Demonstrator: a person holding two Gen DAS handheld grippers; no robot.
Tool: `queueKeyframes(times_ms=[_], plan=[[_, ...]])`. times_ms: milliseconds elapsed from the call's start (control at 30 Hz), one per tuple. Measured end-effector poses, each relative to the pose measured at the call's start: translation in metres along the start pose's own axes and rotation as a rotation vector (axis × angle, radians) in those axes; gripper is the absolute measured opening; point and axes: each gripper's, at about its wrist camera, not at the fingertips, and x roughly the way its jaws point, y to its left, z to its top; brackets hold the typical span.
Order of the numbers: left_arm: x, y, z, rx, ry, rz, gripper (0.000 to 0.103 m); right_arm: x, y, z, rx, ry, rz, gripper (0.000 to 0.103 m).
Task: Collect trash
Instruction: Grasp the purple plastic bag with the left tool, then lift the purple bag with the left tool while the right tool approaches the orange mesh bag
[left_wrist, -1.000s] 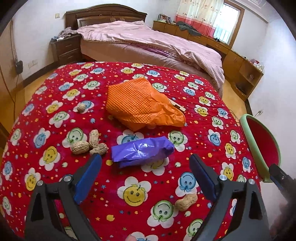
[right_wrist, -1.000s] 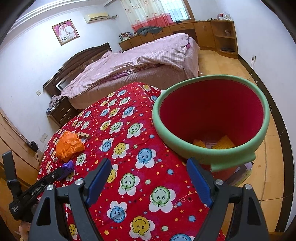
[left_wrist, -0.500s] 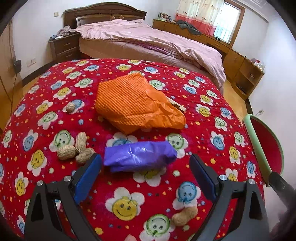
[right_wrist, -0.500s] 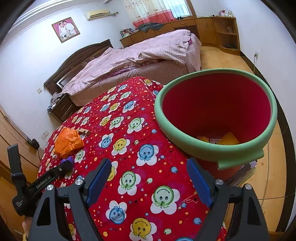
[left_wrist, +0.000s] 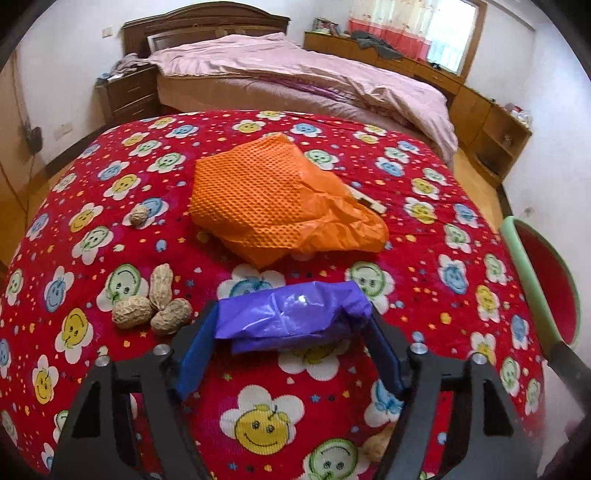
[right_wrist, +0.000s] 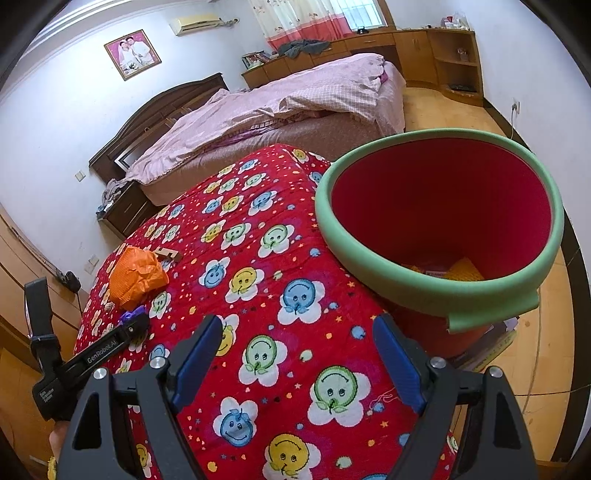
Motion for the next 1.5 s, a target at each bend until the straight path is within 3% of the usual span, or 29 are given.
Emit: queueKeyframes(times_ms=[167,333,733,1000,1333,1500], plan=[[-0.015,0.000,-0.001,0.021,-0.024,-0.038,0.072,-0.002,0.005,-0.001,-0.008,-0.002,0.004,0.085],[-0.029,0.012,0.006,0.010,-0.043,-0.027,0.072,-0.002,0.021,0.002,-0.045,-0.003,0.016,0.085],[-0.050,0.069,0.027,-0.012,-0.099,0.105,0.072,0.003,0.074,0.012,-0.137,-0.012,0.070,0.085],[-0.039,0.111,0.034,-0.041,-0.081,0.160,0.072,0.023,0.122,0.017,-0.201,0.004,0.112,0.085],[-0.018,0.149,0.042,-0.113,-0.044,0.170,0.072,0.066,0.182,0.020,-0.269,0.031,0.150,0.086],[-0.008,0.161,0.041,-0.157,-0.020,0.150,0.072,0.092,0.205,0.018,-0.298,0.063,0.152,0.092]])
